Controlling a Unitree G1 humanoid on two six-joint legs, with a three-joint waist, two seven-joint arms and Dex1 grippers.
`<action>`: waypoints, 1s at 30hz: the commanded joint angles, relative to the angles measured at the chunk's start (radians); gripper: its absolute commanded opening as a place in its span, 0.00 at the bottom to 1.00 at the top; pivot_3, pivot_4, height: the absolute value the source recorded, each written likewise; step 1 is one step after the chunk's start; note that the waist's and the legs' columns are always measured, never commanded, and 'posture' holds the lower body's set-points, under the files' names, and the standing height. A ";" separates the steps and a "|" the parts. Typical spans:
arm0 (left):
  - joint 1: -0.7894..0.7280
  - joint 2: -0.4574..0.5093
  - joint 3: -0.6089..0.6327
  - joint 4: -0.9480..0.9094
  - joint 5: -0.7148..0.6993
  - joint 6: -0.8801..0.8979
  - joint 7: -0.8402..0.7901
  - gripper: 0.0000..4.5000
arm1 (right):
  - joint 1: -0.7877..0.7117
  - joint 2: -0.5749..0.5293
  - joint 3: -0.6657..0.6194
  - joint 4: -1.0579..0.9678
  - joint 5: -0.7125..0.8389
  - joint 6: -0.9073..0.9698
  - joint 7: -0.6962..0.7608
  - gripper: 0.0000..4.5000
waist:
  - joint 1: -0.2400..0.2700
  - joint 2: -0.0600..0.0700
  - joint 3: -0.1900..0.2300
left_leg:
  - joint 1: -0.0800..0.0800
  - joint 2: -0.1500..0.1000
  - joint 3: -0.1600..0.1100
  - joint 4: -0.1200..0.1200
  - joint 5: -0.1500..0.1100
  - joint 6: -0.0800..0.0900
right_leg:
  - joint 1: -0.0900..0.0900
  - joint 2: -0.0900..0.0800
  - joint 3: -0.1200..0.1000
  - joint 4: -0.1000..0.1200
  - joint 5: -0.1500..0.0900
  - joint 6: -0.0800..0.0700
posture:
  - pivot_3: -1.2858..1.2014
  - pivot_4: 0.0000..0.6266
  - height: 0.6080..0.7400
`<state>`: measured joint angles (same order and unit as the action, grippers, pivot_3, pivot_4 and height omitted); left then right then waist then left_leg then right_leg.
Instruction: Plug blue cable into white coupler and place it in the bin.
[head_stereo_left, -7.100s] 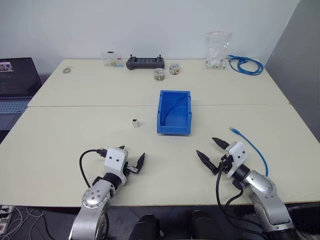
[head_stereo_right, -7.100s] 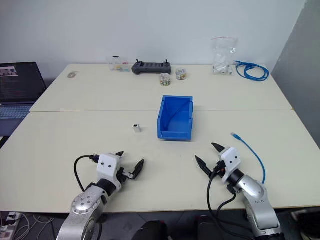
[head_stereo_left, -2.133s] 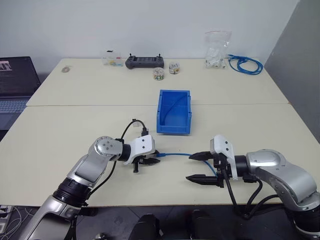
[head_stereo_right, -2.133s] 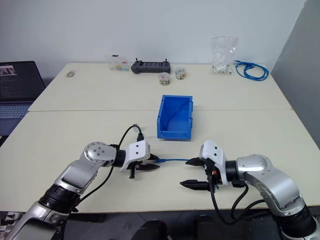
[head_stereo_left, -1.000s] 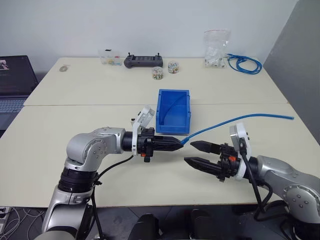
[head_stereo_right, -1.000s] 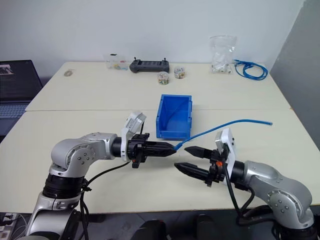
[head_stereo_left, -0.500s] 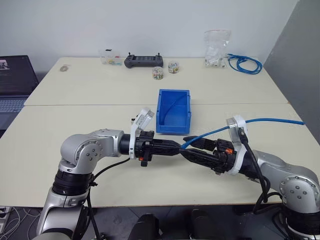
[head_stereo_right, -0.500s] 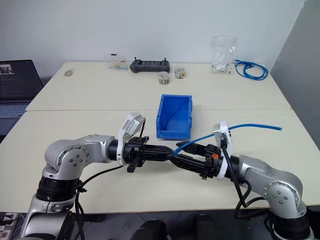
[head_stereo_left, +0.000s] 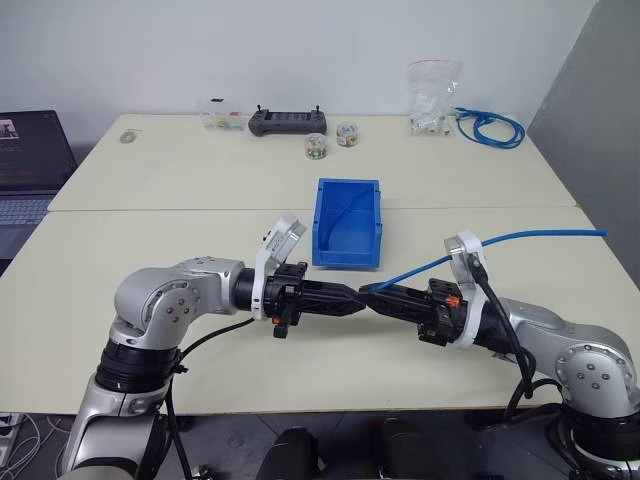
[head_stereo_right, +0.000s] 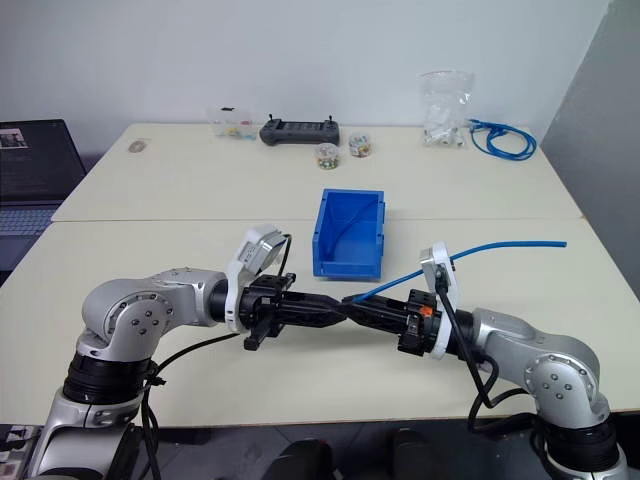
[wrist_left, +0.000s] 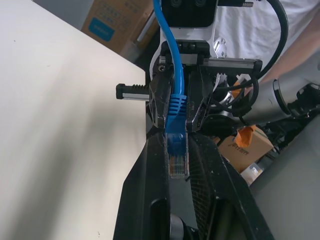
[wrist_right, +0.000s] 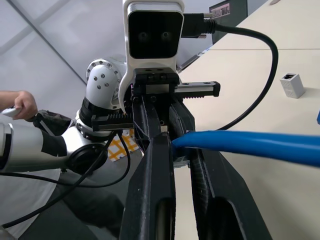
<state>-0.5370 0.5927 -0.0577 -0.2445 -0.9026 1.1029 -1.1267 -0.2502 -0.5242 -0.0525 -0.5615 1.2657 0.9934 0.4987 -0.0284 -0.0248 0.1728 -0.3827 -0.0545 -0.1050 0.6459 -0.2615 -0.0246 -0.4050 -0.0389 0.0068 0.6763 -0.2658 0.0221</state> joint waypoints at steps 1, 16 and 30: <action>0.006 0.011 -0.009 0.000 0.038 -0.053 0.012 0.06 | -0.013 -0.012 -0.002 -0.031 0.072 0.003 0.016 0.03 | 0.000 0.000 0.000 | 0.000 0.000 0.000 0.000 0.000 0.000 | 0.000 0.000 0.000 0.000 0.000 0.000 | 0.52 0.24 1.00; 0.049 0.049 0.008 -0.054 0.004 -0.076 -0.013 0.62 | -0.012 -0.018 0.038 -0.032 -0.009 -0.033 0.019 0.03 | -0.001 0.000 0.000 | 0.000 0.000 0.000 0.000 0.000 0.000 | 0.000 0.000 0.000 0.000 0.000 0.000 | 0.52 0.24 1.00; 0.282 0.055 0.158 -0.216 0.073 -0.173 0.271 1.00 | -0.024 -0.006 0.021 0.085 -0.174 -0.128 0.053 0.03 | 0.001 0.001 0.001 | 0.000 0.000 0.001 -0.001 0.000 0.000 | 0.000 0.000 0.001 -0.002 0.000 0.000 | 0.52 0.24 1.00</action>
<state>-0.2856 0.6927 0.0552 -0.4236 -0.8665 0.9748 -0.9871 -0.2627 -0.5349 -0.0101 -0.4732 1.1129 0.8992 0.5316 -0.0271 -0.0241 0.1735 -0.3826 -0.0541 -0.1042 0.6451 -0.2616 -0.0245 -0.4051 -0.0389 0.0080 0.6740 -0.2660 0.0225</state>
